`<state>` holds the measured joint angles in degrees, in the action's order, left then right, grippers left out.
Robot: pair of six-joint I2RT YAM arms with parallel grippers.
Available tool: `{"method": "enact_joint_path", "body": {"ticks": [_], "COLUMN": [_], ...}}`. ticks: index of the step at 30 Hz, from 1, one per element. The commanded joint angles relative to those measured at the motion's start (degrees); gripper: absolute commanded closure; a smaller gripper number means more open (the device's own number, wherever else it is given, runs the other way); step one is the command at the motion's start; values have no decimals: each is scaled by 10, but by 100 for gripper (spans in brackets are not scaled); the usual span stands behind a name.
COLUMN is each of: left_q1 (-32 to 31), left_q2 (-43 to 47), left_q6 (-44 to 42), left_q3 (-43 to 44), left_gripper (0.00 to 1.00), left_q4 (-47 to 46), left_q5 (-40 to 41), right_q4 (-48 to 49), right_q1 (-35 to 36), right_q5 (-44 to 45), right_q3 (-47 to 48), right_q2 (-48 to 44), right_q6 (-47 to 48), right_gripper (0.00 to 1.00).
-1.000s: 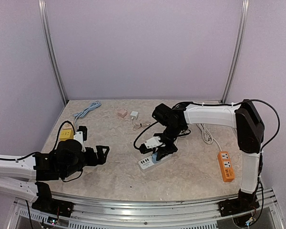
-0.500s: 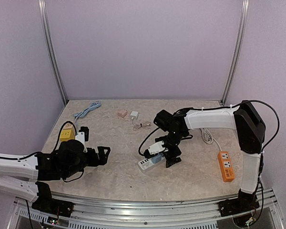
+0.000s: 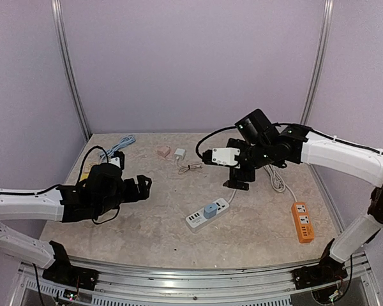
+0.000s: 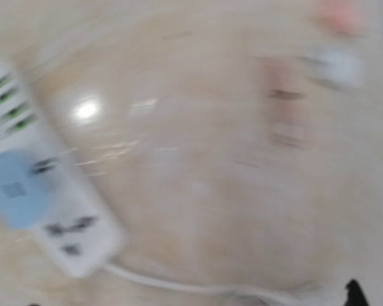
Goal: Insert the plug
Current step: Press the plug into the socket slot, then move the plug to the center of the board.
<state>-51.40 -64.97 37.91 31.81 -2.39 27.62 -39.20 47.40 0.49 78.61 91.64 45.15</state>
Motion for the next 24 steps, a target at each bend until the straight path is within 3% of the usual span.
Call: {"method": "enact_joint_path", "body": {"ticks": [1, 5, 13, 18, 24], "left_q1": [51, 101, 175, 224, 258], "left_q2": [-82, -190, -425, -555, -671], "left_q6": [-38, -61, -29, -35, -45], "left_q3": [86, 199, 453, 620, 782], "left_gripper": [1, 1, 1, 1, 1], "left_q4": [30, 72, 209, 266, 345], "left_q5": [-58, -101, -132, -191, -199], "right_q4": [94, 124, 202, 190, 181], "right_q1": [0, -1, -4, -4, -3], "right_q5": [153, 218, 216, 197, 164], "right_q3": [-40, -81, -209, -233, -253], "right_q2": [-80, -151, -293, -322, -339], "right_q6": [-182, -264, -380, -414, -440], "right_gripper": [0, 0, 0, 0, 0]}}
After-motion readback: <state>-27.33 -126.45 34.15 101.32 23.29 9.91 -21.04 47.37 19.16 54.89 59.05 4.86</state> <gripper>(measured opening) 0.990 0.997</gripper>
